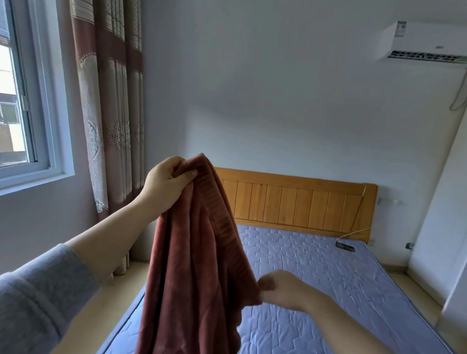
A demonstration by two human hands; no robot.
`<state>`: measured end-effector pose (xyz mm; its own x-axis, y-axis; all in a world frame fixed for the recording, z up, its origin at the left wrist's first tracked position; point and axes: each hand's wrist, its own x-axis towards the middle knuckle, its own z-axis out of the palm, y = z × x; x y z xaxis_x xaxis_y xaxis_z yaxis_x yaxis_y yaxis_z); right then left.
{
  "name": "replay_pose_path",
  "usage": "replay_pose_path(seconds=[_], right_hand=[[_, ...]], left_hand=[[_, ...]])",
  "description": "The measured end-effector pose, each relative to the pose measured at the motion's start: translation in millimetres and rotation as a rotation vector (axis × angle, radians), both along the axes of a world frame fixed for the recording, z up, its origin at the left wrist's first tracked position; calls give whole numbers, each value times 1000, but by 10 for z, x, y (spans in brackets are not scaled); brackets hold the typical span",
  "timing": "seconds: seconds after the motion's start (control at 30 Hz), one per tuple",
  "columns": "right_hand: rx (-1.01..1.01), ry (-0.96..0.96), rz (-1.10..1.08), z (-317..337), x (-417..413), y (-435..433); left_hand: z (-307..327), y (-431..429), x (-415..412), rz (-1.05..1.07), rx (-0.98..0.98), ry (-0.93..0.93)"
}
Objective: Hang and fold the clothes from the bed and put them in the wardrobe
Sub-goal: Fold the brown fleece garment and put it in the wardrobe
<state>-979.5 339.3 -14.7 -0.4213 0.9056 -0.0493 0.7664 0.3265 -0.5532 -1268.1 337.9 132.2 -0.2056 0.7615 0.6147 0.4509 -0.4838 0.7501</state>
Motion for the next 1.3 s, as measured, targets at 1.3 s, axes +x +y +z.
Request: replay_pose_path(seconds=[1.3], right_hand=[[445, 381, -316, 1168, 468, 261]], left_hand=[[-15, 110, -434, 190, -51, -13]])
